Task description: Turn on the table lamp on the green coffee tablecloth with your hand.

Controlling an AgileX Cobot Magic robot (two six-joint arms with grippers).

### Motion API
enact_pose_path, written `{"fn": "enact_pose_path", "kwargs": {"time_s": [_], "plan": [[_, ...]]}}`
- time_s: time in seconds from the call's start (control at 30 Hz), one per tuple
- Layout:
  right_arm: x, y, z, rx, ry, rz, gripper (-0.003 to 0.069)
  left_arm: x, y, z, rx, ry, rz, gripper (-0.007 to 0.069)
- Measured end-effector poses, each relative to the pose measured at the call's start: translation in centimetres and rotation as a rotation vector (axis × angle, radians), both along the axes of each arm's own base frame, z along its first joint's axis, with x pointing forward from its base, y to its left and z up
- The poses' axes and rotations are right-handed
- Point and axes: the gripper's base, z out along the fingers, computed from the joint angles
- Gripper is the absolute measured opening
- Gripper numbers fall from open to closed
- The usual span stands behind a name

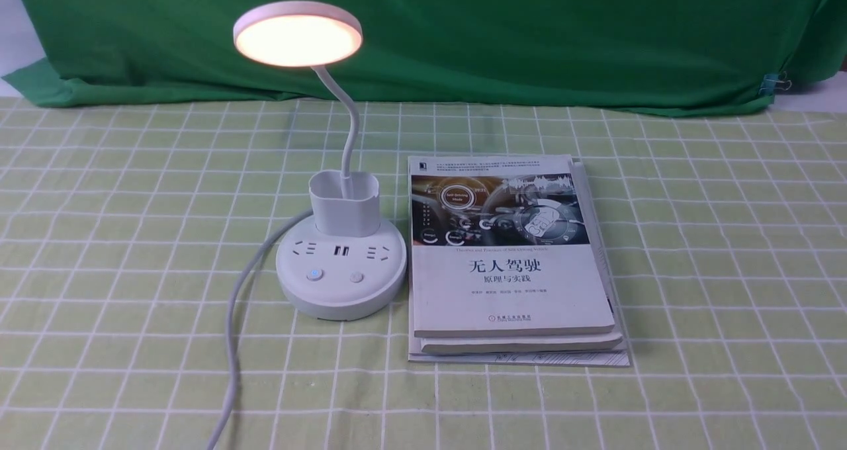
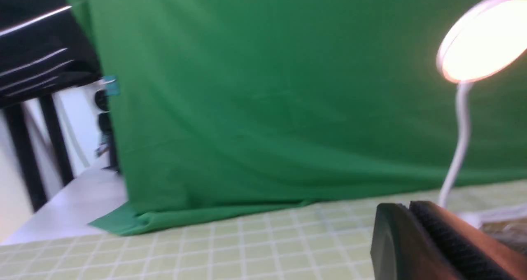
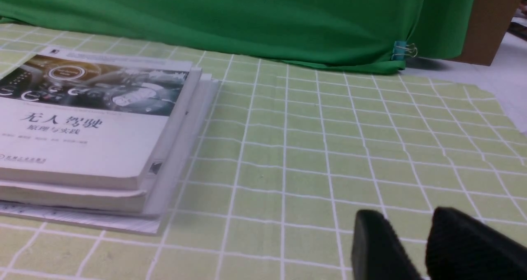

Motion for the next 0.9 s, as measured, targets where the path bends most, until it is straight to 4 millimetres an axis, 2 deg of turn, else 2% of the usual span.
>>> {"fn": "enact_pose_path", "kwargs": {"time_s": [0.2,0.37,0.9], "plan": [[0.0,0.0,0.0,0.000,0.000,0.000,0.0245,0.4,0.1,-2.3,0.010,0.085,0.017,0.0019],[0.0,0.0,0.0,0.000,0.001,0.000,0.0245,0.4,0.0,-4.3,-0.076,0.297,0.007,0.0019],[0.0,0.0,0.0,0.000,0.001,0.000,0.0245,0.4,0.1,-4.4,-0.046,0.302,0.015,0.0019]]}}
